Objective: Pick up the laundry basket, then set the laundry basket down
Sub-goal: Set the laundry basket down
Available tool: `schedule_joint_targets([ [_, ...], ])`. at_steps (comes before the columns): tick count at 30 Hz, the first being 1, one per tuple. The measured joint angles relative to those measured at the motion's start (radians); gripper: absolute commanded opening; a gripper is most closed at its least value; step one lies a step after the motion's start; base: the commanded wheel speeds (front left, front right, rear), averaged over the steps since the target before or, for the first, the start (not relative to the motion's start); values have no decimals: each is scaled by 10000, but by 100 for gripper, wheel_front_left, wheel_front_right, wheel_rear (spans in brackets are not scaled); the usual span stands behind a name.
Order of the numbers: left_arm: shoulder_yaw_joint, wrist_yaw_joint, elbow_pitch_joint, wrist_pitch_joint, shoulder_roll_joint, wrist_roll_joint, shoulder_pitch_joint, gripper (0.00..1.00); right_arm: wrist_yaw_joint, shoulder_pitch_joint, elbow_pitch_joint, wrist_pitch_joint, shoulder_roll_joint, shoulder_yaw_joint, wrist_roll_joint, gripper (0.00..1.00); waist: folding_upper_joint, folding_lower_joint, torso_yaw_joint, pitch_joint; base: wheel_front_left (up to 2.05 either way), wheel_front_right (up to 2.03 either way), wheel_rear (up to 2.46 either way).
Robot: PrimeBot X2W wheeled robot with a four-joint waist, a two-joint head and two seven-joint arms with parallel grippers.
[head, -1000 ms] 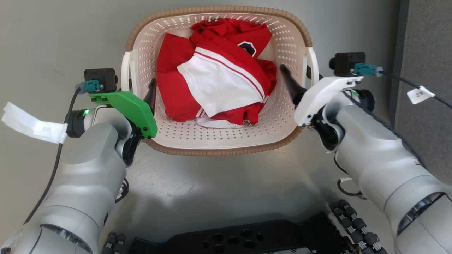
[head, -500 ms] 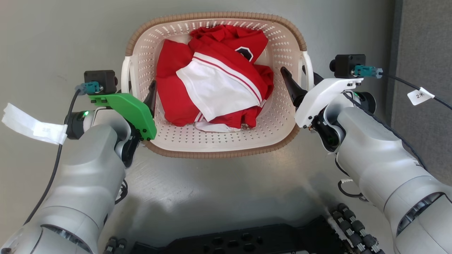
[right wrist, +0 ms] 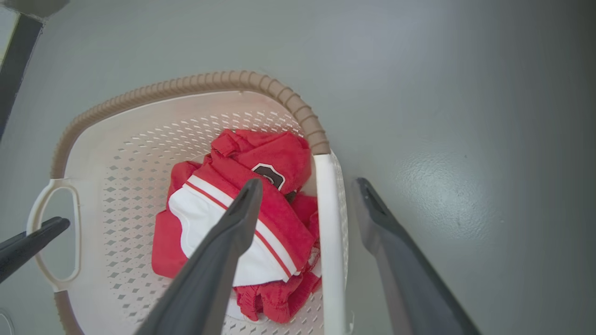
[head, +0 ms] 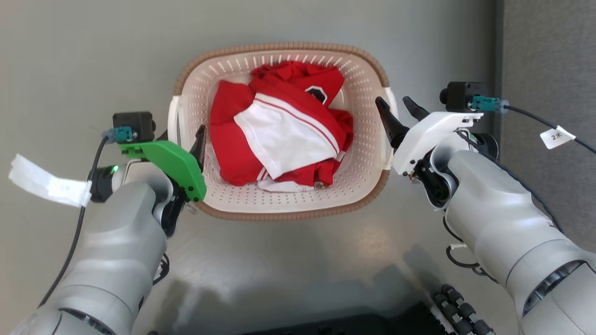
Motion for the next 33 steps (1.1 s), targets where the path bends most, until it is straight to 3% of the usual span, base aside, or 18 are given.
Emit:
schedule_joint_targets([
  [16, -65, 6, -408, -251, 2, -284, 811, 100, 0, 959, -226, 0, -31, -349, -38, 100, 0, -1, -133, -2017, 0, 0, 0],
  [33, 144, 6, -1356, -343, 366, -244, 1740, 100, 0, 1696, -1335, 0, -589, -1053, -953, 100, 0, -1, -177, -4439, 0, 0, 0],
])
